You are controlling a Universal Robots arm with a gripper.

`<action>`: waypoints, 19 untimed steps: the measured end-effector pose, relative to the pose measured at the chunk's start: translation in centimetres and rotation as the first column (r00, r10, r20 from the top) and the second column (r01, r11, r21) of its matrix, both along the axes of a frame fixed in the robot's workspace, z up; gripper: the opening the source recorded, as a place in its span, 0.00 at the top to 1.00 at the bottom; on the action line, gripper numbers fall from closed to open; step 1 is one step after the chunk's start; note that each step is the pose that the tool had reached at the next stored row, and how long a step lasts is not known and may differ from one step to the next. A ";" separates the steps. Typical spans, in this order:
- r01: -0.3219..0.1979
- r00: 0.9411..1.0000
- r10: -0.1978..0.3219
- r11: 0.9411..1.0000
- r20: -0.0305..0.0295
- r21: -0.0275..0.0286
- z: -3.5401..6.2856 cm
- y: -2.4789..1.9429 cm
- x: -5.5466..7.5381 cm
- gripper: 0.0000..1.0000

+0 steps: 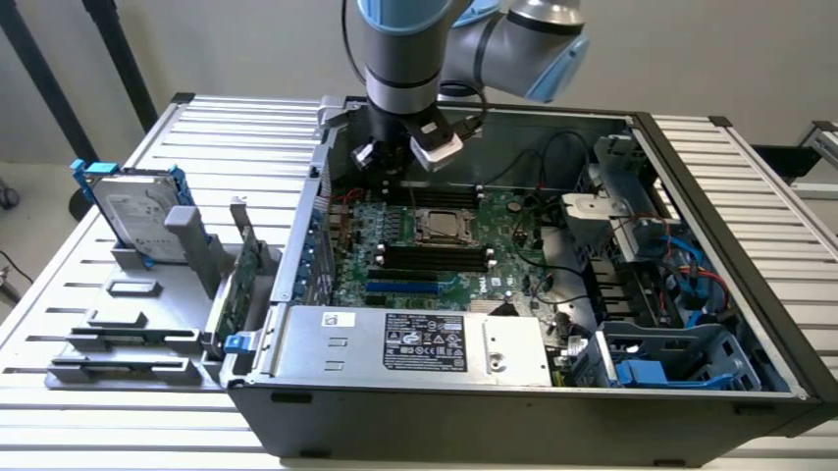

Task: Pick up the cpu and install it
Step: 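Install the first cpu locking lever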

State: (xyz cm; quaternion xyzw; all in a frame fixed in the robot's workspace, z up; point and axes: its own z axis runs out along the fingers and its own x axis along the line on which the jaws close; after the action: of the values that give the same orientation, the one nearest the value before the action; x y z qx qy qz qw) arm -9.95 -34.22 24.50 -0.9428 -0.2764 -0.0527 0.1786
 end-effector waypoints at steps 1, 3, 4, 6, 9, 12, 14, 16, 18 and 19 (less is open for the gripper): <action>0.000 1.000 0.000 1.000 0.000 0.000 0.01 0.00 0.2 0.89; 0.000 1.000 0.000 1.000 0.000 0.000 0.06 0.00 0.5 0.89; 0.000 1.000 0.000 1.000 0.000 0.000 0.15 0.00 0.7 0.89; 0.000 1.000 0.000 1.000 0.000 0.000 0.37 0.01 1.0 0.89; 0.000 1.000 0.000 1.000 0.000 0.000 0.60 0.01 1.4 0.89; 0.000 1.000 0.000 1.000 0.000 0.000 0.66 0.01 1.9 0.89; 0.000 1.000 0.000 1.000 0.000 0.000 0.67 0.00 2.2 0.89; 0.000 1.000 0.000 1.000 0.001 0.000 0.65 0.00 2.2 0.89; 0.000 1.000 0.000 1.000 0.002 -0.001 0.52 0.01 2.2 0.89; 0.000 1.000 0.000 1.000 0.003 -0.003 0.42 0.01 2.2 0.89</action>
State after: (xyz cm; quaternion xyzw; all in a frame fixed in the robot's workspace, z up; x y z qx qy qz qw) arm -7.71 -34.21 24.93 -0.9430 -0.2767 -0.0539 0.1768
